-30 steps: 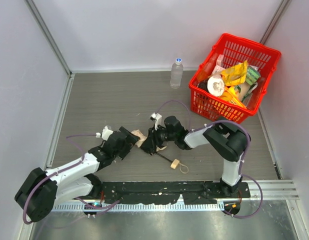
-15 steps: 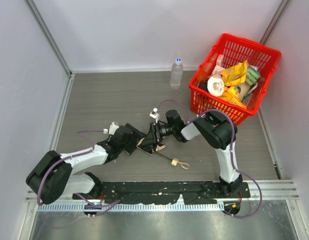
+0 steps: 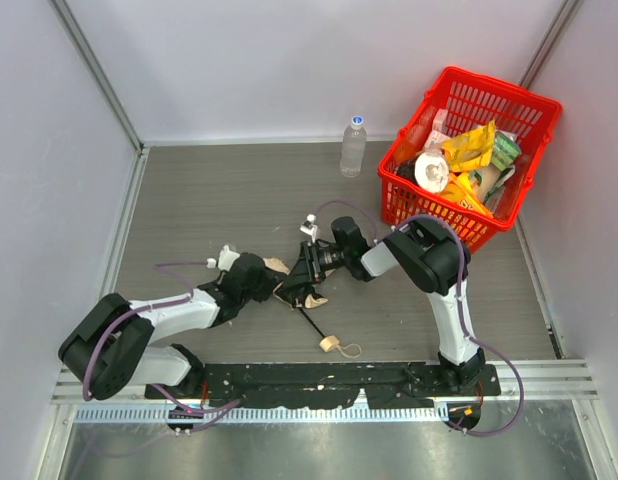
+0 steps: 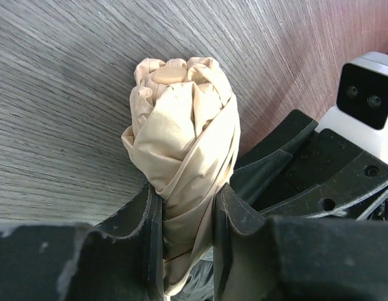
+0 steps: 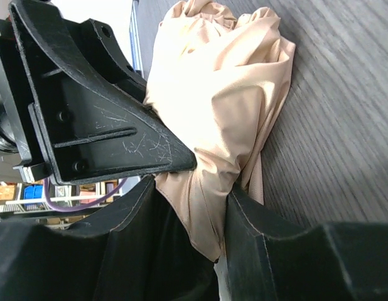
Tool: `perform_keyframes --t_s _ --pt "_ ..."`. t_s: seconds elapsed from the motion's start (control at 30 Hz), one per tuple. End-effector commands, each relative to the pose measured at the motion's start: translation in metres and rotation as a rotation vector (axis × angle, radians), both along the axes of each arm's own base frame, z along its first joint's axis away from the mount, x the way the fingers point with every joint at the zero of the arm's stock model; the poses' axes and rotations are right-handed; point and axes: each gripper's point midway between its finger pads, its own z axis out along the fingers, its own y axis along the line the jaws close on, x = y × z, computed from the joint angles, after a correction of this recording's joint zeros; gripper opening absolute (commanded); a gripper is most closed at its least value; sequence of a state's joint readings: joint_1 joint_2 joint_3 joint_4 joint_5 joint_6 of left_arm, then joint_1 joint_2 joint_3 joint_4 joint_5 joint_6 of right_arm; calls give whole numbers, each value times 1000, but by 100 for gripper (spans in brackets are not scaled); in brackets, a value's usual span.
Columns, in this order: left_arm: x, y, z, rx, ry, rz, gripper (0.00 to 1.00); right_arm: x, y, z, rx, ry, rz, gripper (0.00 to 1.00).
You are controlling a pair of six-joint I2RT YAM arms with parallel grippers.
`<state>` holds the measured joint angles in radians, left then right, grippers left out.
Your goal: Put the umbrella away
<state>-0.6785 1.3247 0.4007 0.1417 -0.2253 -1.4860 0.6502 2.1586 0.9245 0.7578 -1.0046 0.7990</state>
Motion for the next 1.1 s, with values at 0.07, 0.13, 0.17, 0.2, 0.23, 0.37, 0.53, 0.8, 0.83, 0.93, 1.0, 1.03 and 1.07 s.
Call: perform_keyframes --t_s 0.07,0.13,0.17,0.2,0.23,0.37,0.53,0.8,0.83,0.93,1.0,1.03,1.07 --pt "-64 55 -76 296 254 -72 0 -32 -37 -68 -355 75 3 8" --pt "-65 53 -76 283 258 -77 0 -22 -37 -57 -388 4 -34 24" --pt "-66 53 -77 280 264 -80 0 -17 -35 -44 -378 -39 -48 31" --pt "-67 52 -76 275 266 -83 0 -12 -36 -40 -396 -85 -75 69" --pt "-67 51 -75 272 268 -86 0 -9 -37 -36 -402 -114 -86 74" --pt "-69 51 -72 272 274 -90 0 4 -29 12 -401 -404 -148 78" --pt "-72 51 -69 273 288 -96 0 4 -23 27 -542 -729 -221 79" --pt "-78 50 -74 270 339 -95 0 0 -2 30 -684 -1052 -321 81" --pt "-78 50 -74 269 341 -92 0 -4 0 24 -723 -1102 -312 81" --pt "-78 50 -72 274 351 -86 0 4 7 19 -843 -1193 -363 80" --pt "-77 51 -70 283 357 -80 0 11 -3 16 -958 -1241 -429 75" --pt "-77 52 -69 283 360 -74 0 10 -5 16 -978 -1254 -448 68" --pt "-77 52 -69 286 365 -71 0 8 -8 11 -982 -1246 -455 63"
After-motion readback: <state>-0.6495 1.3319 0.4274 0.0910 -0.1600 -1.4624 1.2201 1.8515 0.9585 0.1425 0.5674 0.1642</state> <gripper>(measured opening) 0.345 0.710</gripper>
